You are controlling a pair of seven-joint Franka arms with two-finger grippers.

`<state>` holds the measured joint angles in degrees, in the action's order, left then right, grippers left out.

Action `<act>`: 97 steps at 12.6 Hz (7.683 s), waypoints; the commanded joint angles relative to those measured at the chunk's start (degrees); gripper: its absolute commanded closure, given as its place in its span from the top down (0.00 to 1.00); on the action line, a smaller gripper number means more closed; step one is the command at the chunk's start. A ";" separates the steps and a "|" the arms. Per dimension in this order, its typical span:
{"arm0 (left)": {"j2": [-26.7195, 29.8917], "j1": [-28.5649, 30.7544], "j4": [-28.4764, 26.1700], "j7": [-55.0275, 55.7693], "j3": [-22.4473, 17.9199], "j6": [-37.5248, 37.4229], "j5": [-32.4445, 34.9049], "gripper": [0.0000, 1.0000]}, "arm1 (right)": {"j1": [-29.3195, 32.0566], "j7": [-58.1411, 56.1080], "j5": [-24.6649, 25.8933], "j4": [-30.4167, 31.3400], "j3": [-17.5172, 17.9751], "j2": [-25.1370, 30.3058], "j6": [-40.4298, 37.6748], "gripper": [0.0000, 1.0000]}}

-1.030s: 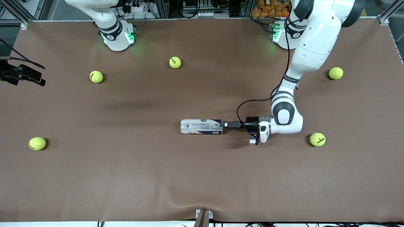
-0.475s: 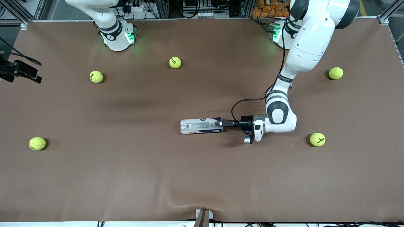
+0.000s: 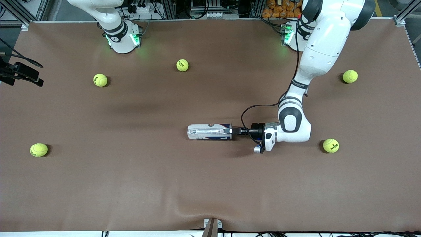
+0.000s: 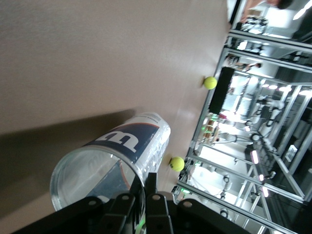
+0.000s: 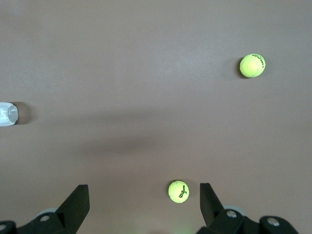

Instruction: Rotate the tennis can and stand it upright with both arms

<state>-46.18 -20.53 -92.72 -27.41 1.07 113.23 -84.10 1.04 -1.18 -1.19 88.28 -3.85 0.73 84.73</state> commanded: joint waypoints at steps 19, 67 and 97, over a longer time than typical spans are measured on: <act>11.55 -22.70 18.18 81.60 -1.51 1.03 76.96 0.00 | 3.17 -0.23 -2.41 -1.70 -0.11 -0.11 -0.27 1.00; 7.68 -27.72 22.93 81.90 -7.05 -1.87 80.32 0.83 | 4.93 -0.23 -1.98 -3.73 -0.11 -0.03 -4.14 1.00; 30.18 12.32 20.39 37.52 -2.78 -25.87 89.35 1.00 | 4.76 -0.23 -2.15 -3.64 -0.02 -0.11 -4.14 1.00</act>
<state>-17.98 -10.95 -70.29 10.08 -6.55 88.10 2.59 4.80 -1.17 -2.28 85.19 -4.43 0.55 81.40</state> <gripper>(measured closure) 0.000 0.000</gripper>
